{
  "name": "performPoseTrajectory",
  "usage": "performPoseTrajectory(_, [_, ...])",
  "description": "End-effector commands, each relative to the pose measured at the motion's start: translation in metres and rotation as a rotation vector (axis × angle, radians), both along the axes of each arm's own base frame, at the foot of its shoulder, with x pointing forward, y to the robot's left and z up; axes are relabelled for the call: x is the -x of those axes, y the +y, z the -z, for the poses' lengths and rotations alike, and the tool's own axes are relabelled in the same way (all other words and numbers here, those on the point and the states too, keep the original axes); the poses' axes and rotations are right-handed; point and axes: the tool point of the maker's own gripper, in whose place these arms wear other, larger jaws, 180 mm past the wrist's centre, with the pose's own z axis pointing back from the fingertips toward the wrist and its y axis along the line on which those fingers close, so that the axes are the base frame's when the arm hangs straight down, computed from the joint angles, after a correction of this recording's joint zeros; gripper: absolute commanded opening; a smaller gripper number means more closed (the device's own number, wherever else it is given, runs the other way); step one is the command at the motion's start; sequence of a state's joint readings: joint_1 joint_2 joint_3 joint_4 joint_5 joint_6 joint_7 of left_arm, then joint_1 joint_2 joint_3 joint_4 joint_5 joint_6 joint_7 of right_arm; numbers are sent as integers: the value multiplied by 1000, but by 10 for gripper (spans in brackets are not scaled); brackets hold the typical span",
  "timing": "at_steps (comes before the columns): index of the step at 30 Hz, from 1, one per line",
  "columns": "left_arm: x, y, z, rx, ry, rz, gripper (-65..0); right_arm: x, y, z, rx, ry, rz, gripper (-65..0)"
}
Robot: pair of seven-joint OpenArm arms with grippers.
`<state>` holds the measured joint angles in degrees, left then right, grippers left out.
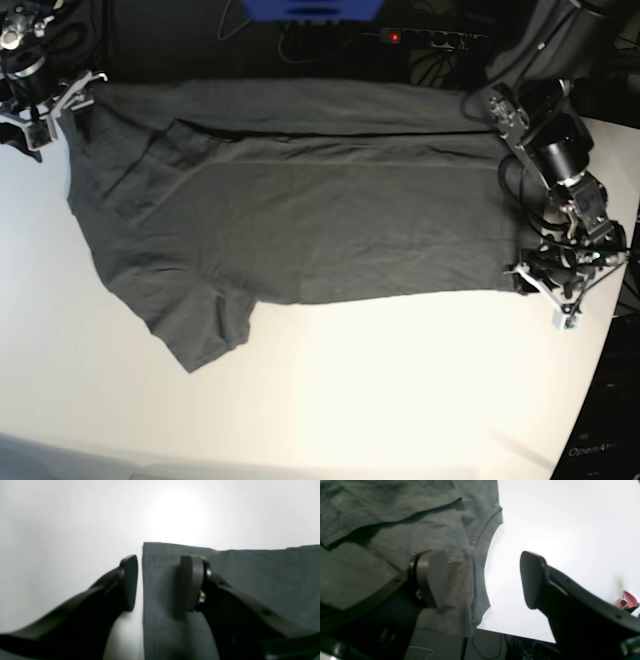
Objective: Fold the T-shirt properly
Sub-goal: 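Open both grippers, release the edge, and move the left gripper to the hem corner, then move the right gripper to the sleeve-side hem corner and grasp both corners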
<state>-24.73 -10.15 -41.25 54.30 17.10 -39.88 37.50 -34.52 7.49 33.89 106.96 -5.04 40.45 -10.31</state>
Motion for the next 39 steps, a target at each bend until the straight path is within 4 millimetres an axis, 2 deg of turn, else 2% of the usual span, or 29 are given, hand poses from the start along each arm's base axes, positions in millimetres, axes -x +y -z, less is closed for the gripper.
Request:
performPoseTrajectory(1, [-14,7,-18,-8,-59,-6,-373,-4,-3,-10,13,-35,-9,-209])
performPoseTrajectory(23, [-5,4,-8,0,-38,-5,-374,-1,-3,-9,12,-27,-6,-209])
performPoseTrajectory(27, [-1,-5,8,43,5,2,-375,1,0,-7,1,-27,2,-209])
performPoseTrajectory(30, [-7,-12,12,76,-22,4,-380,1,0,-7,1,-26,2,-209])
performPoseTrajectory(32, [-6,-17,18,97,-15,6,-429,2,-1,-7,1,-26,6,-209])
performPoseTrajectory(37, [-4,-22,25,117,0,9,-630,5,-10,-11,17,-32,32,-209])
performPoseTrajectory(39, [-4,-22,24,115,1,9,-630,5,-11,-11,19,-32,32,-209])
